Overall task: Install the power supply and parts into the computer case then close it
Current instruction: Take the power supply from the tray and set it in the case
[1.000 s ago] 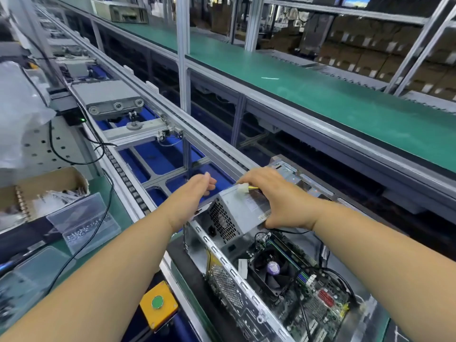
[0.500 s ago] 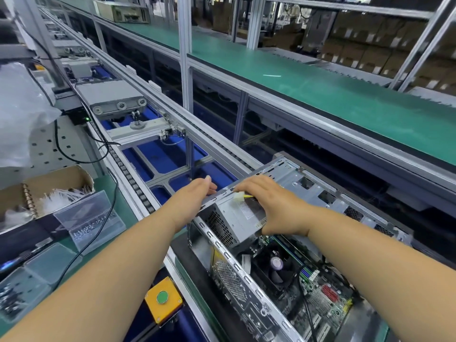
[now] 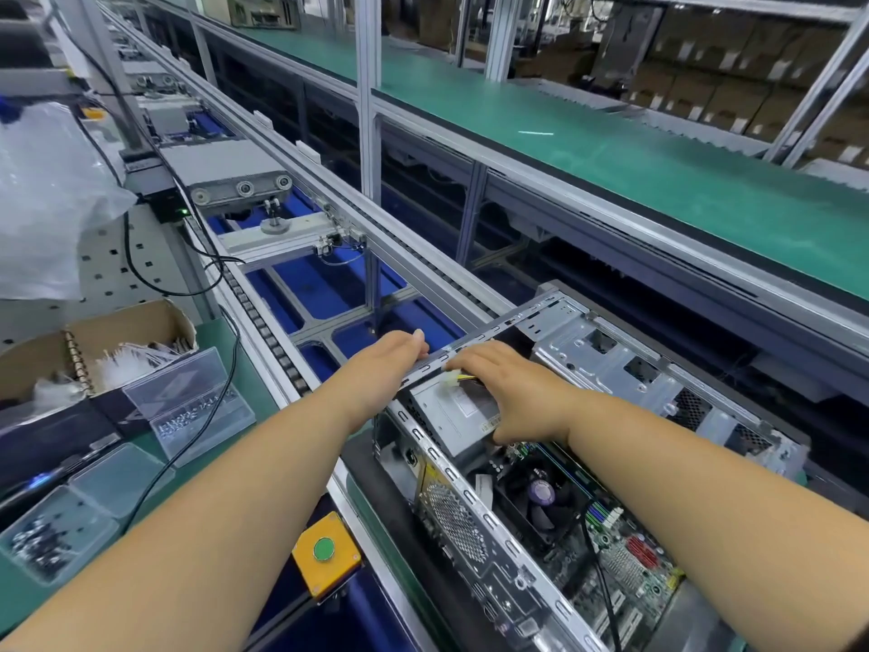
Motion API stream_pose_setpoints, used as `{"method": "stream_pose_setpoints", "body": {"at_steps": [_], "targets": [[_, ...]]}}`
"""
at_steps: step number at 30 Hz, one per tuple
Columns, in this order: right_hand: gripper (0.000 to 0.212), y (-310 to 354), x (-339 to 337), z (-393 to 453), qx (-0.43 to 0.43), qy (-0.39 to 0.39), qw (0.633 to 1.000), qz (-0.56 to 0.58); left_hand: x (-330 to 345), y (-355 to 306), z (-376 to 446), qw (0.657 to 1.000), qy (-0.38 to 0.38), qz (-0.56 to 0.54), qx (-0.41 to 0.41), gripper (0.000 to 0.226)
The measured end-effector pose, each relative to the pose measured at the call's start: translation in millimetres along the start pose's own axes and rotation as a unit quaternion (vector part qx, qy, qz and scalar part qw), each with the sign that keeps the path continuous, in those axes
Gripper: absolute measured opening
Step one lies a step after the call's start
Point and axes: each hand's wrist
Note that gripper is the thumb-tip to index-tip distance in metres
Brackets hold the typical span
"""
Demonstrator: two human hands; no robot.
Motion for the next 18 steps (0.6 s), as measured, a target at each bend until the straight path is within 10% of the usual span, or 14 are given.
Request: {"method": "stream_pose_setpoints", "body": {"at_steps": [18], "targets": [[0.069, -8.2, 2.1, -22.6, 0.009, -0.082, 0.996, 0.031, -3.7, 10.0, 8.8, 0.996, 0.019, 0.081, 0.041, 0.035]]}}
Point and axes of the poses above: each hand's wrist, its own z-axis towards the middle knuckle, its own x-axis out of the palm, y = z × x, and after that the axes turned 8 degrees about -z, right-handed
